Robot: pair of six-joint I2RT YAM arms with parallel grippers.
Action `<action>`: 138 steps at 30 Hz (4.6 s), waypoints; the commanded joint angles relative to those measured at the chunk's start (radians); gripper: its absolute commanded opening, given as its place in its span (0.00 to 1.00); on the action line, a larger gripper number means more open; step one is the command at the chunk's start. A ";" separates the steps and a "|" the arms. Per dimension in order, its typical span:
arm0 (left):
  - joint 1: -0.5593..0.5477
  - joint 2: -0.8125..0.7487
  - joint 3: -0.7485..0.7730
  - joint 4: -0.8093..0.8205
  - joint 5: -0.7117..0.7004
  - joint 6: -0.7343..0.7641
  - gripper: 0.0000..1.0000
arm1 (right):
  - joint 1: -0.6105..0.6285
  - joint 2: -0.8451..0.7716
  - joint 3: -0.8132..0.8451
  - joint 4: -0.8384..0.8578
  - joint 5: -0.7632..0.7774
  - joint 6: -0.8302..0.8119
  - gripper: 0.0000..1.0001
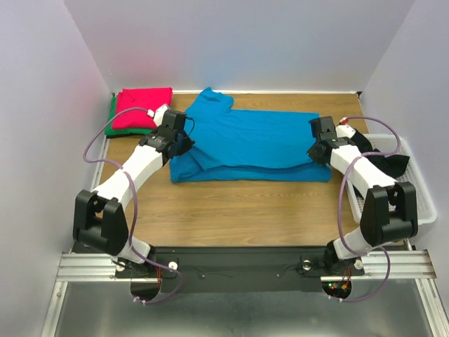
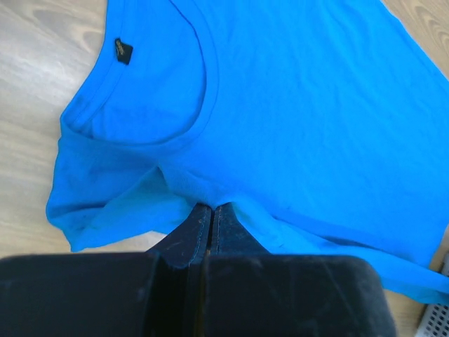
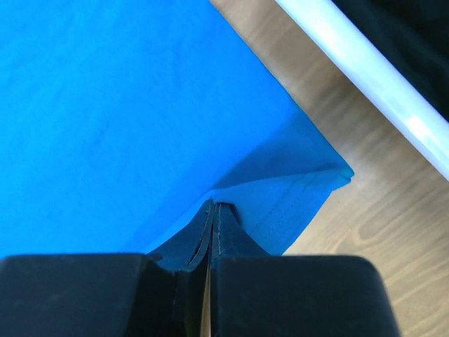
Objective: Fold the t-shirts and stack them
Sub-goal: Fold the tshirt
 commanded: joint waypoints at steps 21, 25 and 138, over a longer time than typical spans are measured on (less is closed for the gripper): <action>0.099 0.436 0.308 0.088 0.044 0.229 0.00 | -0.074 0.329 0.289 0.042 0.020 -0.123 0.00; 0.103 0.471 0.333 0.093 0.053 0.237 0.15 | -0.078 0.363 0.312 0.042 0.021 -0.132 0.09; -0.164 0.471 0.253 0.180 0.168 0.114 0.84 | 0.079 -0.323 -0.474 0.116 -0.552 -0.270 1.00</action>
